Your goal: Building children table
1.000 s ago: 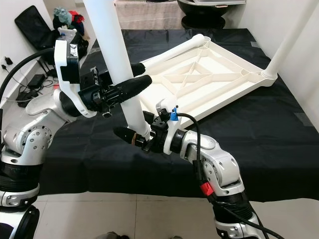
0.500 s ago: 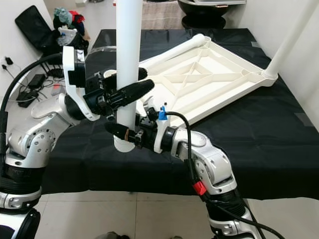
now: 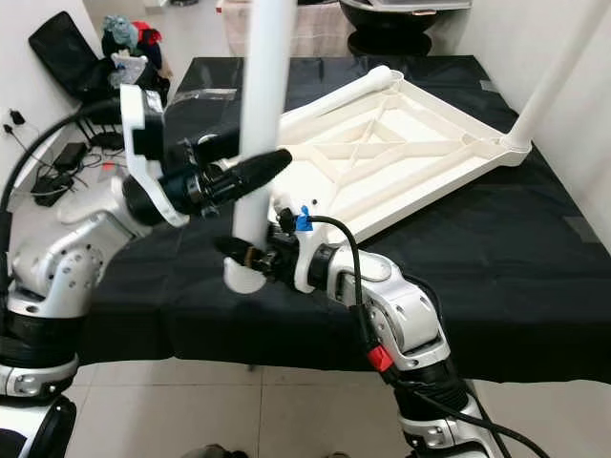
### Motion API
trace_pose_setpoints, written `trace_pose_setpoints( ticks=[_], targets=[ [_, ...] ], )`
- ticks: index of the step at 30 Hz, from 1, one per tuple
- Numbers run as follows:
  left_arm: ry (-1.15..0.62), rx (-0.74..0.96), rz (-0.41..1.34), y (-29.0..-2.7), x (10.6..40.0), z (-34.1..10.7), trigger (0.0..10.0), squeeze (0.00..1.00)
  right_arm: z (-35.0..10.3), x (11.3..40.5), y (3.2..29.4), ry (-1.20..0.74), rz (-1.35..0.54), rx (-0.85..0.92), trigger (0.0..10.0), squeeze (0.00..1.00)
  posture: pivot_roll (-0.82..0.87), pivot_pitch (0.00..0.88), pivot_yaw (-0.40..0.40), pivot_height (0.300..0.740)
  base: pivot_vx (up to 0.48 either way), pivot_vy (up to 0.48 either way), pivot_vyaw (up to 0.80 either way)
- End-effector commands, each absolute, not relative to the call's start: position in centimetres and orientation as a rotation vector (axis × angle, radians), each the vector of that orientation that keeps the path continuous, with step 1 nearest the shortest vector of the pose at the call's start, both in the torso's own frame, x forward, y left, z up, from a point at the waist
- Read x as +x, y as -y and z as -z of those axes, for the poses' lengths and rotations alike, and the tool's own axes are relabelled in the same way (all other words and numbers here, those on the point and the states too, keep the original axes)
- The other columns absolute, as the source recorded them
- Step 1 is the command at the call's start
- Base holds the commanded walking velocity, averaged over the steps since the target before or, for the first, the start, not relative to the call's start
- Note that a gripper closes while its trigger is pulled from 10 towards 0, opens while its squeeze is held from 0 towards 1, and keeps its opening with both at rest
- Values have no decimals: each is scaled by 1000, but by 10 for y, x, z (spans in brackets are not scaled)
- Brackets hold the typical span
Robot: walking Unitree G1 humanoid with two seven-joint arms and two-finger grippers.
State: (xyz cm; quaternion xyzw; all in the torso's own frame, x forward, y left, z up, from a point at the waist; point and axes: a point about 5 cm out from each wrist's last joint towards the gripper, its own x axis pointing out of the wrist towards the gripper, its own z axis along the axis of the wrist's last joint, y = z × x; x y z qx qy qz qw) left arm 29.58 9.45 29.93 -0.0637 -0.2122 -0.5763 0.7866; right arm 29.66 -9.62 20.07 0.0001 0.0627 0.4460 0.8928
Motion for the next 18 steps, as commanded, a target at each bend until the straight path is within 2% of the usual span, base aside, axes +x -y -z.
trace_pose_setpoints(
  ticks=[1, 9, 12, 15, 16, 18],
  targets=[
    [460, -146, 1261, -94, 294, -304, 10000, 1000, -199, 298, 96, -141, -912, 3, 0, 0, -38, 102, 47, 740, 0, 0, 0],
    [466, -195, 1228, -97, 298, -312, 10000, 1000, -198, 301, 99, -139, -870, -47, 0, 0, -37, 103, 47, 740, 0, 0, 0],
    [413, -291, 1135, -115, 311, -332, 10000, 1000, -198, 307, 109, -75, -805, -223, 0, 0, -36, 101, 50, 740, 0, 0, 0],
    [406, -298, 1128, -119, 312, -337, 10000, 1000, -200, 306, 109, -61, -816, -223, 0, 0, -36, 101, 50, 740, 0, 0, 0],
    [388, -282, 1117, -123, 315, -341, 10000, 8, -203, 305, 110, -49, -833, -240, 0, 0, -34, 98, 53, 740, 0, 0, 0],
    [376, -270, 1109, -126, 317, -344, 10000, 8, -205, 305, 110, -41, -844, -254, 0, 0, -34, 98, 53, 740, 0, 0, 0]
  ],
)
